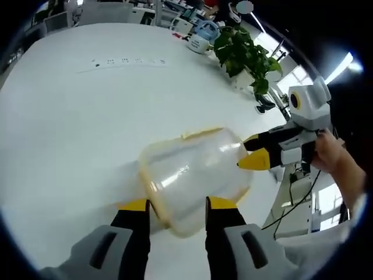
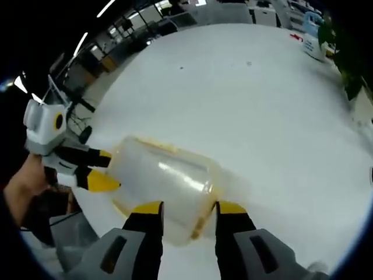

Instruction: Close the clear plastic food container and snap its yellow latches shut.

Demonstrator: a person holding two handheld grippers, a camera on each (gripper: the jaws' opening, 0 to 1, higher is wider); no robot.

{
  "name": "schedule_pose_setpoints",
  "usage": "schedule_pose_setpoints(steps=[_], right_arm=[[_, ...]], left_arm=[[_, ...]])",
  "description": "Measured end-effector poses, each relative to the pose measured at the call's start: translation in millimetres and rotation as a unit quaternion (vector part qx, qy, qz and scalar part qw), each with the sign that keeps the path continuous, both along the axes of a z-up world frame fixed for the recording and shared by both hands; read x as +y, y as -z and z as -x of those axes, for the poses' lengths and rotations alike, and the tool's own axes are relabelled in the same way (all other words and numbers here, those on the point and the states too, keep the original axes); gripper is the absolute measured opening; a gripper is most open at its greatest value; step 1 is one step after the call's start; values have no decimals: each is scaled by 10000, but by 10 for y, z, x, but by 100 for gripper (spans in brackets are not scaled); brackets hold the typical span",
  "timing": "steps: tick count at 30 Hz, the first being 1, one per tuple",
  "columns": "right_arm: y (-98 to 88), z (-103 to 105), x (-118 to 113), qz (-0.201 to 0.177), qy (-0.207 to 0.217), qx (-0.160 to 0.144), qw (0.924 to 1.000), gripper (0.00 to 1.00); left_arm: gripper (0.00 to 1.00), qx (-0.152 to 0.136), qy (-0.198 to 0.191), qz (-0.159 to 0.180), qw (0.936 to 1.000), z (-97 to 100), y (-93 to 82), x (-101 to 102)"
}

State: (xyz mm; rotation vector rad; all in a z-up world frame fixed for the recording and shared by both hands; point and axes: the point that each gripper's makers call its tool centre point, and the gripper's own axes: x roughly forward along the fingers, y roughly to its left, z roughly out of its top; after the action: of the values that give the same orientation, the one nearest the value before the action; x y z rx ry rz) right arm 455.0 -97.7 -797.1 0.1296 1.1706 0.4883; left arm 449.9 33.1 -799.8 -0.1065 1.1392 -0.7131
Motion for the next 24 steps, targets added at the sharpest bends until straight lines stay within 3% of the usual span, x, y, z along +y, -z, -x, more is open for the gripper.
schedule_pose_setpoints(steps=[7, 11, 19, 24], right_arm=[[7, -5, -7, -64, 44, -13, 10000, 34], [2, 2, 2, -55, 3, -73, 10000, 36], [-32, 12, -38, -123, 33, -100, 9999, 39], [-59, 13, -72, 13, -207, -219, 9995, 42]], left_arm=[[38, -105, -50, 43, 9999, -15, -4, 1], [41, -644, 460, -394, 9961, -67, -60, -8], [45, -614, 406, -290, 9969, -62, -110, -15], [45, -676, 557, -374, 9955, -66, -137, 14]])
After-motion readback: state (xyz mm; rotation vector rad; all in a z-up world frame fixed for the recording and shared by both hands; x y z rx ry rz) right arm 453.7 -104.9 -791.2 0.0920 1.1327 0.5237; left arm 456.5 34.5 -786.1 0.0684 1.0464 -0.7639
